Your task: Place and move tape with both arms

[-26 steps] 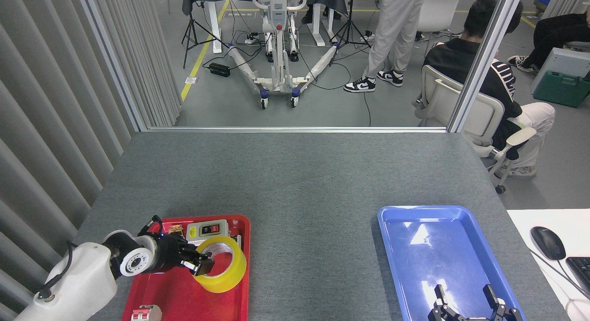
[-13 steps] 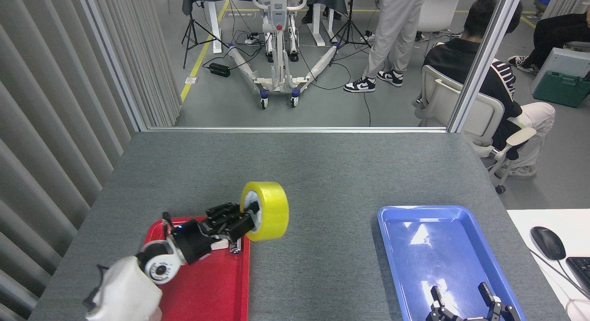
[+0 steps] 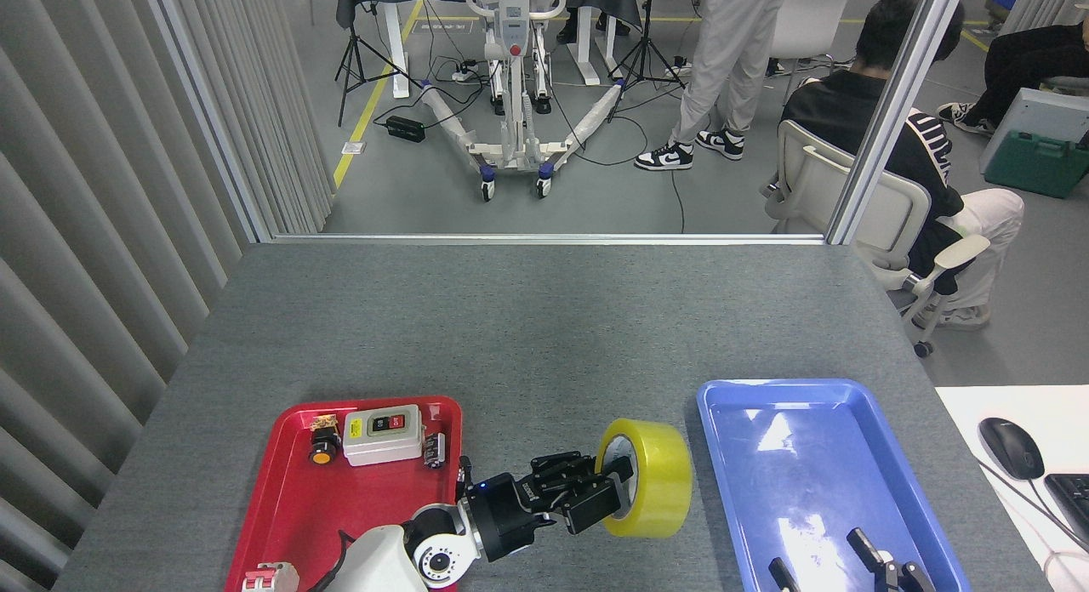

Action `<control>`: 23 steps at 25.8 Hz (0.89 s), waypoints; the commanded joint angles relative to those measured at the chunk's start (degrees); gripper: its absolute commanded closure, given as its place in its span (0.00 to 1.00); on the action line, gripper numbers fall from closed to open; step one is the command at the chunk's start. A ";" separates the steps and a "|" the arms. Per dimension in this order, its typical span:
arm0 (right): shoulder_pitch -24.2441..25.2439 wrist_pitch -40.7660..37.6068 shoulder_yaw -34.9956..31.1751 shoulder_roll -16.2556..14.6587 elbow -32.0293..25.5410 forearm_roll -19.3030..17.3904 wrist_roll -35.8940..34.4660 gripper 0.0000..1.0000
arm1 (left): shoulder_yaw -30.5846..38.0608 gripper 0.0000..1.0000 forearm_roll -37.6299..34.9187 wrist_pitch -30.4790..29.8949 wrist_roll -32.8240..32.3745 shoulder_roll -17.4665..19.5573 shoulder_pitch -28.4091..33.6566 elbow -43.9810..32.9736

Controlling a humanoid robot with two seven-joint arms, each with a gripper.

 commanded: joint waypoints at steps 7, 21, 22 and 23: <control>0.00 -16.58 -2.46 -0.42 0.10 -0.16 -2.36 0.00 | -0.31 1.00 0.28 0.05 4.75 -0.61 -0.13 0.62; -10.72 -11.31 11.16 -4.29 2.29 -0.33 -3.15 0.01 | -5.67 1.00 0.11 0.05 5.01 -0.97 0.13 -1.23; -10.90 -11.31 12.22 -4.99 2.38 -0.33 -4.21 0.01 | -6.37 1.00 0.11 0.05 5.01 -1.05 0.13 -1.23; -11.16 -11.31 13.18 -5.87 2.47 -0.33 -5.44 0.01 | -7.25 1.00 0.11 0.05 5.01 -1.14 0.13 -1.23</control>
